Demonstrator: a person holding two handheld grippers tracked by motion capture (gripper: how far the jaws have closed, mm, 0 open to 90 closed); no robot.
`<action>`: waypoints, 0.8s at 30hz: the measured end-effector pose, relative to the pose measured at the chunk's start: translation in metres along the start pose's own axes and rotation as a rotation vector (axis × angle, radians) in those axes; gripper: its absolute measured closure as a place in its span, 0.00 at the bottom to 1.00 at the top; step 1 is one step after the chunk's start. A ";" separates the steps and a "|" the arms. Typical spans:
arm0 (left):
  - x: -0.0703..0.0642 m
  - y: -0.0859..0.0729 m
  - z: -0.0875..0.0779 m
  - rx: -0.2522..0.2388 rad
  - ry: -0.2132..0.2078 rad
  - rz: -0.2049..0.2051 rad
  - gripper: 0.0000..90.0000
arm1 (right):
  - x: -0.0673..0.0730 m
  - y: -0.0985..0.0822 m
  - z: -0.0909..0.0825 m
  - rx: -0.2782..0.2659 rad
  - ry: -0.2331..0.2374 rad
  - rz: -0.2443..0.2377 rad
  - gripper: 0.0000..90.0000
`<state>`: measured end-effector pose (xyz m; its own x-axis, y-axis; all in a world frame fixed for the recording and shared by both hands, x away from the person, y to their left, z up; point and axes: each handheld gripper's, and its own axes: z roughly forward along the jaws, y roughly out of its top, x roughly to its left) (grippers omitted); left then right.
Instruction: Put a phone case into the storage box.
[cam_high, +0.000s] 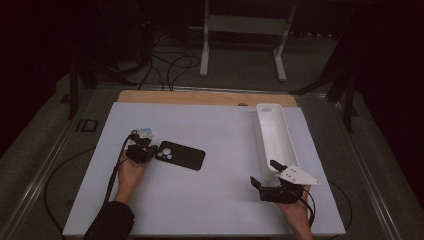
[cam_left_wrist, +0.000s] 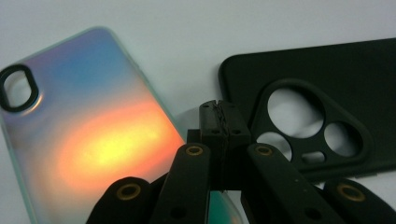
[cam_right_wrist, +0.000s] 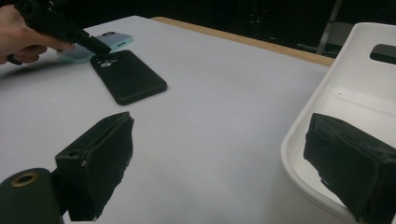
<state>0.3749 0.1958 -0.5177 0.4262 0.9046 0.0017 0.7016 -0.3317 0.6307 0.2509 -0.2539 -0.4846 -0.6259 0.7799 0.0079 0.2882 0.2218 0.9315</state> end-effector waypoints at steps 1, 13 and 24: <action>-0.001 -0.001 -0.002 0.007 0.003 0.008 1.00 | 0.000 0.000 0.000 0.002 -0.002 0.000 0.09; 0.012 -0.044 -0.036 -0.014 0.028 -0.047 1.00 | -0.001 0.001 0.000 -0.002 -0.006 -0.005 0.09; 0.027 -0.059 -0.045 -0.094 0.015 -0.105 1.00 | -0.001 0.003 0.000 -0.010 -0.007 -0.009 0.09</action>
<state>0.3193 0.2520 -0.5202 0.3444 0.9371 -0.0568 0.6850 -0.2095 0.6977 0.2523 -0.2544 -0.4820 -0.6235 0.7818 -0.0028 0.2755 0.2230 0.9351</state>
